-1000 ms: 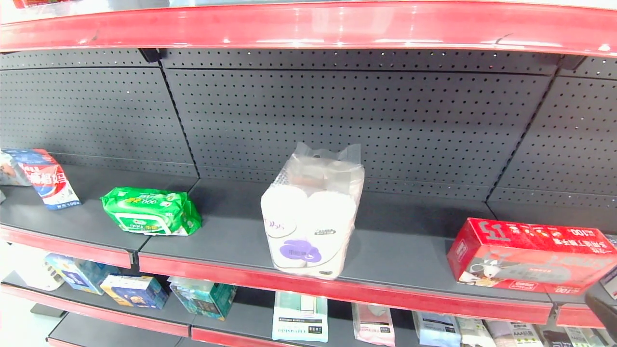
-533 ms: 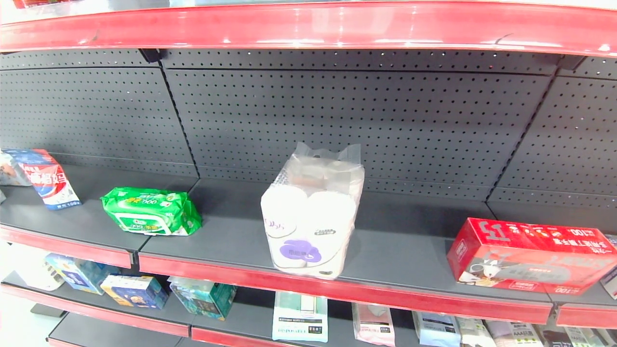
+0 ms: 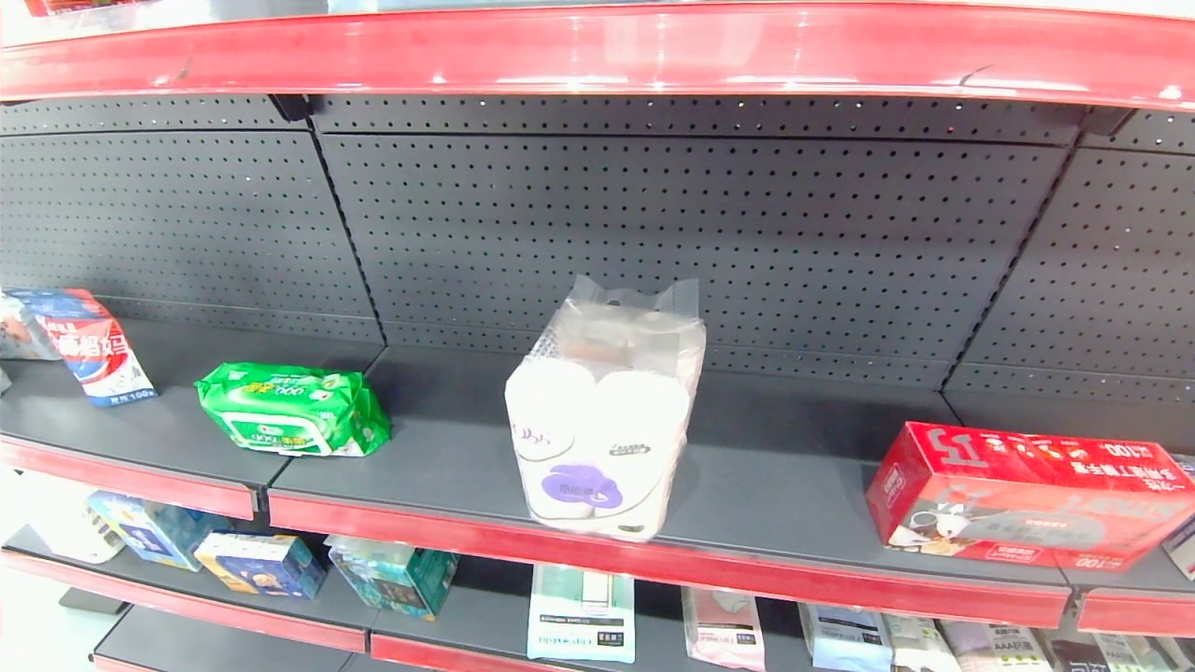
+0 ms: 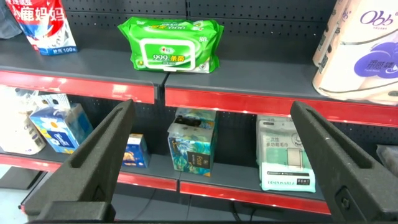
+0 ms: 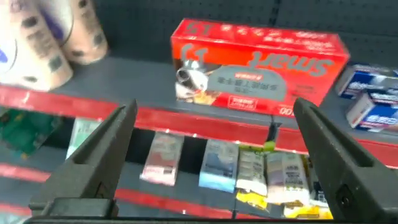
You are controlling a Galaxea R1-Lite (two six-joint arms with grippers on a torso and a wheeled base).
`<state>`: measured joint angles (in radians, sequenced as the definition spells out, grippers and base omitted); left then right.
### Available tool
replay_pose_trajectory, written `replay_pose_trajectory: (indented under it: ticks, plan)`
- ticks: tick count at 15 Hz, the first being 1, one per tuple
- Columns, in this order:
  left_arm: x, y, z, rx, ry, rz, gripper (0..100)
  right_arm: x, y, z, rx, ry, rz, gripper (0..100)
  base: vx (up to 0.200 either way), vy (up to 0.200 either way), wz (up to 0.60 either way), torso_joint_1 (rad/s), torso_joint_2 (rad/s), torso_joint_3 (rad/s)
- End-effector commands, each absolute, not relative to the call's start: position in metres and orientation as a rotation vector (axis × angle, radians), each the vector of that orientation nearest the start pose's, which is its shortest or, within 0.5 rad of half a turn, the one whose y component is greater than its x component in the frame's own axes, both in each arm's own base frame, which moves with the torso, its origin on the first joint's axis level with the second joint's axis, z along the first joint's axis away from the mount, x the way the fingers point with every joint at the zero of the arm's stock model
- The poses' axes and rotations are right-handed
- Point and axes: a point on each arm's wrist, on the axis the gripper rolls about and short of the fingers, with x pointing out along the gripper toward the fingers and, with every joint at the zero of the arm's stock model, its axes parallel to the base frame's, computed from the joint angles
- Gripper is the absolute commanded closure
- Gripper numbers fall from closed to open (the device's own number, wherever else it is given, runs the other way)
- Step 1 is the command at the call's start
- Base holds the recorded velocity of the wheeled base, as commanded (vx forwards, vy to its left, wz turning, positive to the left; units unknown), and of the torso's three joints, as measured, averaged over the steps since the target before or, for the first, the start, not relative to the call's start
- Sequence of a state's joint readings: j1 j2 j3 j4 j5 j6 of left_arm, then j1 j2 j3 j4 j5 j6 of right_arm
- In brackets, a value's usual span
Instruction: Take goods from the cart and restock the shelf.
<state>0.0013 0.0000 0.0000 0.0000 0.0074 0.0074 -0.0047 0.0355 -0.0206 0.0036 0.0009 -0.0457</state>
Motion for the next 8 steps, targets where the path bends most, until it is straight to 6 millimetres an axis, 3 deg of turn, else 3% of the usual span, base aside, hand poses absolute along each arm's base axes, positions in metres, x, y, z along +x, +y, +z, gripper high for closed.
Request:
replay_pose_trajectory:
  ticks: [1, 8]
  plan:
    - [-0.0228, 0.0001, 0.0755, 0.006, 0.0, 0.009, 0, -0.0229, -0.0003, 0.0762, -0.038, -0.004, -0.02, 0, 0.0, 0.0, 0.0, 0.0, 0.0, 0.0]
    - [-0.0228, 0.0001, 0.0755, 0.006, 0.0, 0.009, 0, -0.0229, -0.0003, 0.0761, -0.009, -0.003, -0.018, 0, 0.0, 0.0, 0.0, 0.0, 0.0, 0.0]
